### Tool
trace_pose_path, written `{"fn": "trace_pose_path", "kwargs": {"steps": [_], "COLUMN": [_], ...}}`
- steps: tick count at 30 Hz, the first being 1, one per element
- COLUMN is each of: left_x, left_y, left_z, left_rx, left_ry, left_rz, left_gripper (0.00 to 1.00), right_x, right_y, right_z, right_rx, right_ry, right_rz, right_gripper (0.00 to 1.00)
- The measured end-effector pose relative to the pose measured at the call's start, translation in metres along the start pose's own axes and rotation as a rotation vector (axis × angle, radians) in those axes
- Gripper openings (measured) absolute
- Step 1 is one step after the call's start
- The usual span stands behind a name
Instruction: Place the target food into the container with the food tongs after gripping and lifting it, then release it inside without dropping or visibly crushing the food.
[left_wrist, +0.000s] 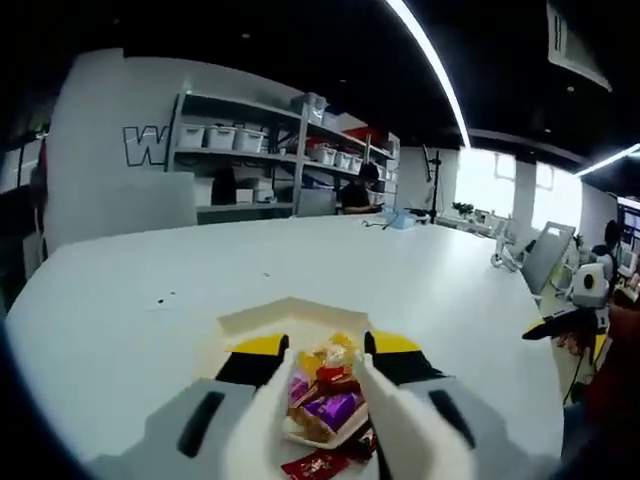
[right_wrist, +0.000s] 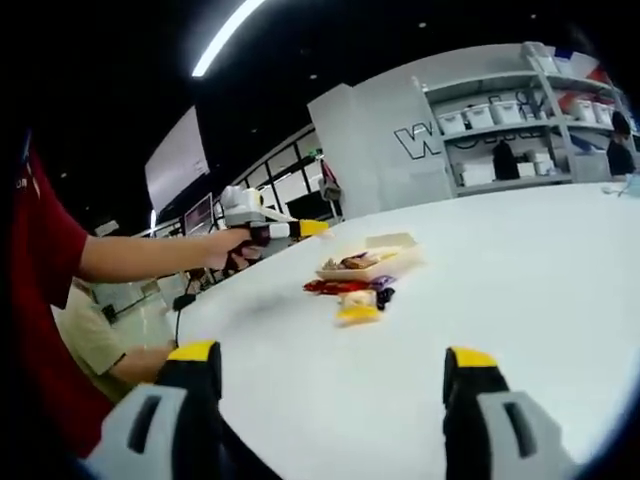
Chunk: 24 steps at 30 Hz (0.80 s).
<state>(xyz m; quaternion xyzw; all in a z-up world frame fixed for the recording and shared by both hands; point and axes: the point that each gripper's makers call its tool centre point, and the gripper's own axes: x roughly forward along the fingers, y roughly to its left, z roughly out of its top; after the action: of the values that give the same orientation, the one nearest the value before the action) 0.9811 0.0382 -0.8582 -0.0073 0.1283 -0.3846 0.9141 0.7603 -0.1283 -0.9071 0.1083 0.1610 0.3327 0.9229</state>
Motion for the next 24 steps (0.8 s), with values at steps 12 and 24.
{"fn": "trace_pose_path", "kwargs": {"steps": [12, 24], "left_x": [-0.011, -0.015], "left_y": [-0.006, -0.038], "left_z": [0.003, -0.008], "left_rx": [0.011, 0.112], "left_ry": [0.003, 0.042], "left_rz": [-0.014, -0.062], "left_gripper": [0.29, 0.29], "right_x": [0.005, -0.001], "right_y": [0.012, 0.020], "right_z": [0.001, 0.003], "right_rx": [-0.020, -0.031], "right_ry": [0.011, -0.001], "right_rz": [0.019, 0.018], "right_gripper": [0.91, 0.91]}}
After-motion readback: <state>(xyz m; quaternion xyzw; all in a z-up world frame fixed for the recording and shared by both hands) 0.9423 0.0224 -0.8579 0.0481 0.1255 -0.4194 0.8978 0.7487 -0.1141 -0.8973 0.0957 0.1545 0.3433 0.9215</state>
